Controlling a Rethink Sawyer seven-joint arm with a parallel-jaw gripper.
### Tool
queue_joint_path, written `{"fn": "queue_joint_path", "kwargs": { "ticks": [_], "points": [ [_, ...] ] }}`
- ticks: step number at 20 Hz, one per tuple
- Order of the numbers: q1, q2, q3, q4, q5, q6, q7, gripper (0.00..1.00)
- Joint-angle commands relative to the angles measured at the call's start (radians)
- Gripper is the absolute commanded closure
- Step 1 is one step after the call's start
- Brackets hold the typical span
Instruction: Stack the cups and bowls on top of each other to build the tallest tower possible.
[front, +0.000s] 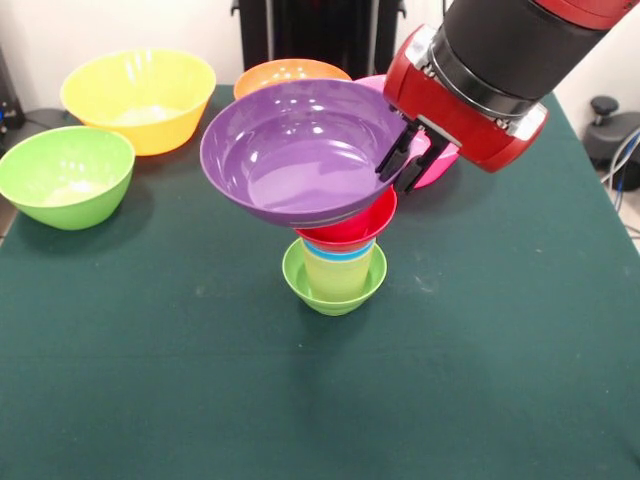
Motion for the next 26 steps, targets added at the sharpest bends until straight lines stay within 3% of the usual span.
{"fn": "queue_joint_path", "kwargs": {
  "ticks": [1, 12, 26],
  "points": [
    [0.019, 0.030, 0.102, 0.020, -0.013, -0.025, 0.014, 1.00],
    [0.035, 0.006, 0.110, 0.088, 0.005, -0.049, 0.071, 1.00],
    [0.040, 0.007, 0.108, 0.094, 0.019, -0.031, 0.096, 1.00]
  ]
}}
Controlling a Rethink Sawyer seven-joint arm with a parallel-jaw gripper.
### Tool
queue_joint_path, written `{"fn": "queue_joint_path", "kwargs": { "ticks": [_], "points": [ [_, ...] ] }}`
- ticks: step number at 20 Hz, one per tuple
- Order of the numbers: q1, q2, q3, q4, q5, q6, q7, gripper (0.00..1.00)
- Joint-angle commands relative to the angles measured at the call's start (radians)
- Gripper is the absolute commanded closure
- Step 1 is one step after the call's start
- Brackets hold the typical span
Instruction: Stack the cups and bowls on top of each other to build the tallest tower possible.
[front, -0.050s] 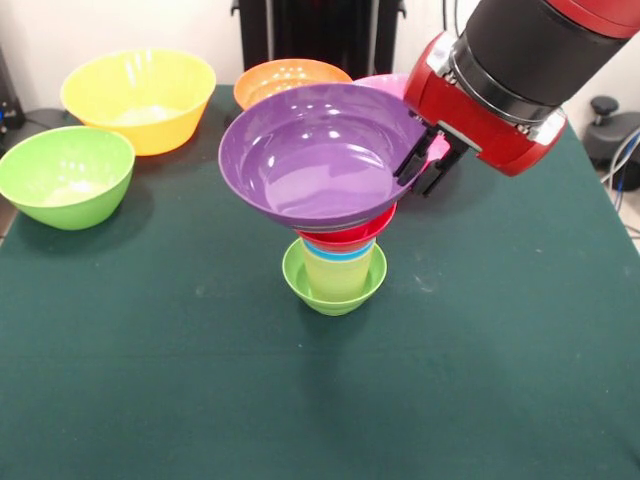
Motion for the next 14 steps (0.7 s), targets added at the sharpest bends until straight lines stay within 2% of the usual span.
{"fn": "queue_joint_path", "kwargs": {
  "ticks": [1, 14],
  "points": [
    [0.021, 0.001, 0.107, 0.093, 0.014, -0.033, 0.097, 1.00],
    [0.029, -0.011, 0.100, 0.132, 0.031, -0.051, 0.116, 1.00]
  ]
}}
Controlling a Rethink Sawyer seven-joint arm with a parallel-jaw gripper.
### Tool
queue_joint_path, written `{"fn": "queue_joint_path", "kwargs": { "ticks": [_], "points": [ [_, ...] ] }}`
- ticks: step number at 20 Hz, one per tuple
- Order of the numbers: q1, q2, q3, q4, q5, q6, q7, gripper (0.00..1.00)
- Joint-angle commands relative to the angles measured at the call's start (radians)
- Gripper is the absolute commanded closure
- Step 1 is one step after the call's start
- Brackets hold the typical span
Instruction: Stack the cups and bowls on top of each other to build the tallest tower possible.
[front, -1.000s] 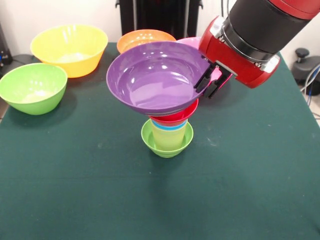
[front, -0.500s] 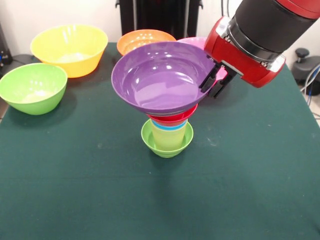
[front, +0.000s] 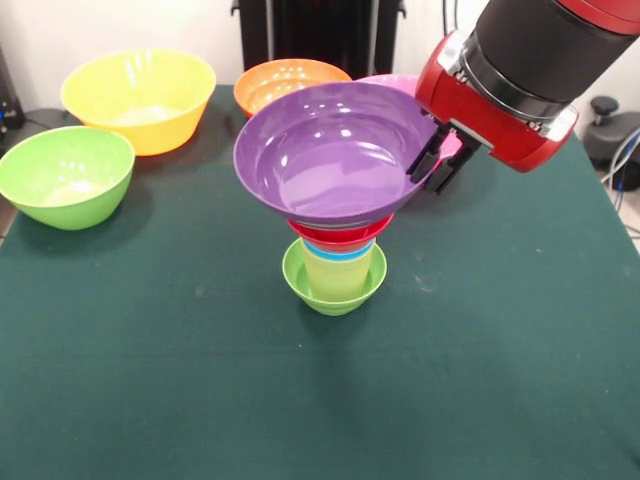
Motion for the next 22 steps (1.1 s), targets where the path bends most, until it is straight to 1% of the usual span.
{"fn": "queue_joint_path", "kwargs": {
  "ticks": [1, 14, 22],
  "points": [
    [0.025, -0.007, 0.099, 0.117, 0.003, -0.054, 0.117, 1.00],
    [0.028, -0.014, 0.091, 0.137, 0.001, -0.073, 0.118, 1.00],
    [0.034, -0.035, 0.088, 0.182, -0.003, -0.087, 0.119, 1.00]
  ]
}}
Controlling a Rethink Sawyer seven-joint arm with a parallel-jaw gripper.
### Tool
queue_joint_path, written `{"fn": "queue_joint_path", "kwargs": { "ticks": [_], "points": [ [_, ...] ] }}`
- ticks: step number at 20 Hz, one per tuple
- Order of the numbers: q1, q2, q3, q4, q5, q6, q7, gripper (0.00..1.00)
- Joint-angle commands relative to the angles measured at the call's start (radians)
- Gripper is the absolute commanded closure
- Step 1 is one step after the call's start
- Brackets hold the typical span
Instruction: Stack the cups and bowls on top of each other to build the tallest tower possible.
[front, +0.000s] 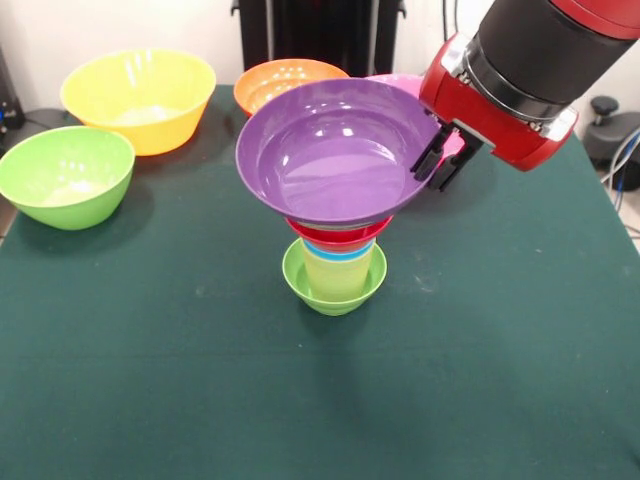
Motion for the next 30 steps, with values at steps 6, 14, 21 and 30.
{"fn": "queue_joint_path", "kwargs": {
  "ticks": [6, 14, 21, 30],
  "points": [
    [0.024, -0.024, 0.085, 0.135, -0.010, -0.066, 0.118, 1.00],
    [0.025, -0.023, 0.088, 0.135, -0.009, -0.079, 0.117, 1.00],
    [0.022, -0.024, 0.091, 0.137, -0.011, -0.101, 0.111, 1.00],
    [0.022, -0.017, 0.087, 0.125, -0.013, -0.111, 0.108, 1.00]
  ]
}}
